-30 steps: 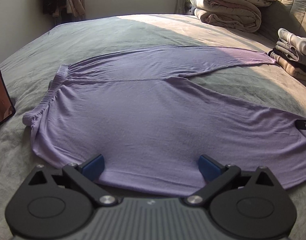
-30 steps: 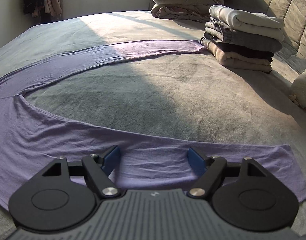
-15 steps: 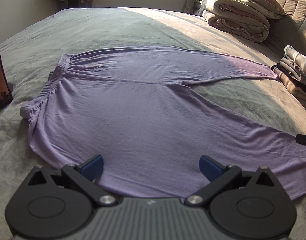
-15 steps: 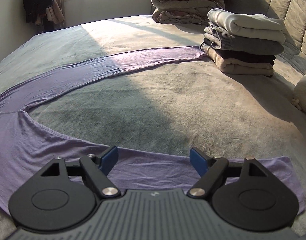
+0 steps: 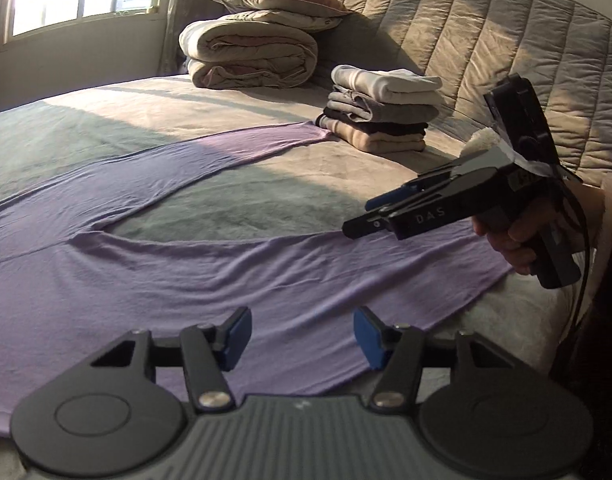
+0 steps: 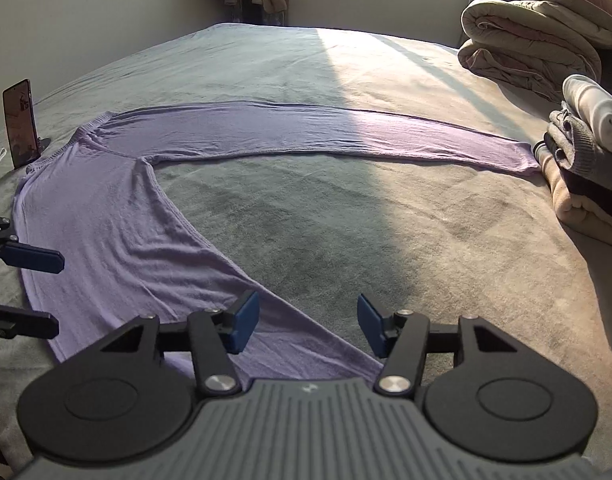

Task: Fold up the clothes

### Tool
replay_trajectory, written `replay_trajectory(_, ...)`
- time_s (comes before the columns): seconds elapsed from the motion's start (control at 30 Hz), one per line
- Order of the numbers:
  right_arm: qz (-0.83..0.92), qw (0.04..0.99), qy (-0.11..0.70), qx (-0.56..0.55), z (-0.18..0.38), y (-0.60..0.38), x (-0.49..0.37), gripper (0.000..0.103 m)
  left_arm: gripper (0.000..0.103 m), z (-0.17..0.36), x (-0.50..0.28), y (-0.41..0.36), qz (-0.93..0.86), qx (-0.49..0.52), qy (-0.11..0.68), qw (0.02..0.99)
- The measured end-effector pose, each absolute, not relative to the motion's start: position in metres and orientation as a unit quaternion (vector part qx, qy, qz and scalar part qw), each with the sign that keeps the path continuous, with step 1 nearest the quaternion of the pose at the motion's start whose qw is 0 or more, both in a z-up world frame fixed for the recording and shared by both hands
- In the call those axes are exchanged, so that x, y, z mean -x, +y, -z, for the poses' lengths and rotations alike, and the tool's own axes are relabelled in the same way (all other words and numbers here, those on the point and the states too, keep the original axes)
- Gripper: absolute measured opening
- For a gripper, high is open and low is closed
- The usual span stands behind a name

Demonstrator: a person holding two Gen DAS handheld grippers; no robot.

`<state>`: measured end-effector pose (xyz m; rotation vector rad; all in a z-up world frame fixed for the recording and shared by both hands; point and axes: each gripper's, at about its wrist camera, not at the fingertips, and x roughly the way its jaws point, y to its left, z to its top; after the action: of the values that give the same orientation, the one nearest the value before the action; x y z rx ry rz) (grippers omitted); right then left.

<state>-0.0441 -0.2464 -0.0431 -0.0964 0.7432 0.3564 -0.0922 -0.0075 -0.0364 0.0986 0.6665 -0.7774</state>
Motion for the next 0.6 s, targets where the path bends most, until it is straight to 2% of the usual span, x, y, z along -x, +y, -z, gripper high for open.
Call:
replay_trajectory(0.2,-0.209,0.907,0.362,0.044,0.051,-0.234,0.034,0.035,0.053,0.051,0.097,-0.038,0.438,-0.057,0.329,0.835)
replay_trajectory(0.27,-0.221,0.9,0.371,0.059,0.055,-0.228,0.032,0.02,0.053,0.056,0.098,-0.043,0.444,-0.061,0.34,0.827)
replay_trajectory(0.33,-0.221,0.901,0.364,0.08,0.056,-0.222,0.033,0.0,0.053,0.061,0.101,-0.046,0.45,-0.072,0.338,0.823)
replay_trajectory(0.47,-0.195,0.918,0.338,0.075,0.051,-0.226,0.029,0.0,0.055,0.061,0.103,-0.047,0.461,-0.076,0.337,0.817)
replay_trajectory(0.6,-0.201,0.912,0.349,0.08,0.061,-0.226,0.027,0.003,0.059,0.059,0.102,-0.047,0.464,-0.069,0.339,0.815)
